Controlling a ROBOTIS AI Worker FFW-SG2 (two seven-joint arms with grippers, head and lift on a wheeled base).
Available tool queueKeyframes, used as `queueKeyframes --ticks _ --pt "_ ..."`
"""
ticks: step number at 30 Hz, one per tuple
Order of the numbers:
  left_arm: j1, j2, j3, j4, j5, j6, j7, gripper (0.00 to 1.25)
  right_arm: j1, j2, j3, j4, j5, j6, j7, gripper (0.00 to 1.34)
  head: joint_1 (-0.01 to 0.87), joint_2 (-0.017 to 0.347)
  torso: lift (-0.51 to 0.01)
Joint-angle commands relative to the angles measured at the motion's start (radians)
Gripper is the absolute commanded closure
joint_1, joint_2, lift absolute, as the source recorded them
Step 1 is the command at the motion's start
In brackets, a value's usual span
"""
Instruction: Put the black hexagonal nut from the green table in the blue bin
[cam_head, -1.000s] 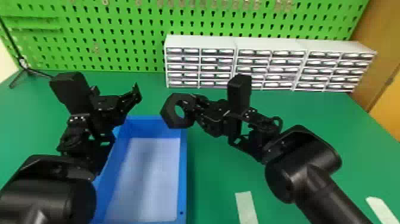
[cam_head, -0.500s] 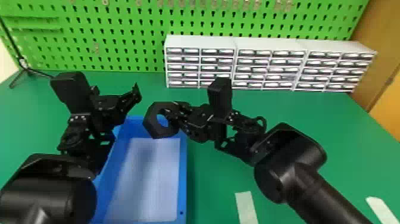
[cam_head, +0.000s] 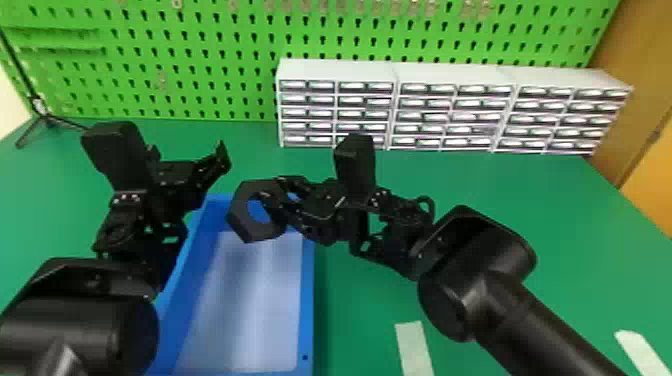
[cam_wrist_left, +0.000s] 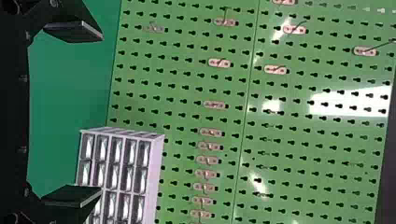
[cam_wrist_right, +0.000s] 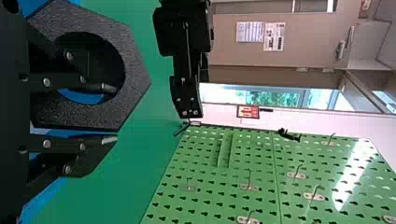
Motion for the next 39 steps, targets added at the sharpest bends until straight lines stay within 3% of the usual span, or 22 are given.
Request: queueKeyframes --ticks 1,4,21,30,39 --pt "-0.002 0.001 0.001 0.001 0.000 -0.002 0.000 0.13 -0.005 -0.003 0.011 0.005 -0.009 -0.001 0.000 0.62 0.692 0.008 -0.097" --pt "-0.002 -0.001 0.001 0.001 0.000 -0.002 0.000 0.13 -0.007 -0.004 0.013 0.006 -0.010 -0.001 0.002 0.56 0.692 0.008 -0.097" --pt "-0.002 -0.001 0.000 0.001 0.000 -0.005 0.000 0.13 0.009 0.002 -0.021 0.008 0.011 0.000 0.002 0.57 0.692 0.008 -0.097" --pt "0.011 0.001 0.004 0.001 0.001 -0.005 0.000 0.13 0.113 0.022 -0.213 -0.015 0.117 0.068 0.005 0.57 0.692 0.008 -0.097" --pt "0.014 -0.001 0.006 0.001 0.001 -0.005 0.000 0.13 0.234 0.073 -0.460 -0.050 0.217 0.091 0.005 0.54 0.692 0.008 -0.097"
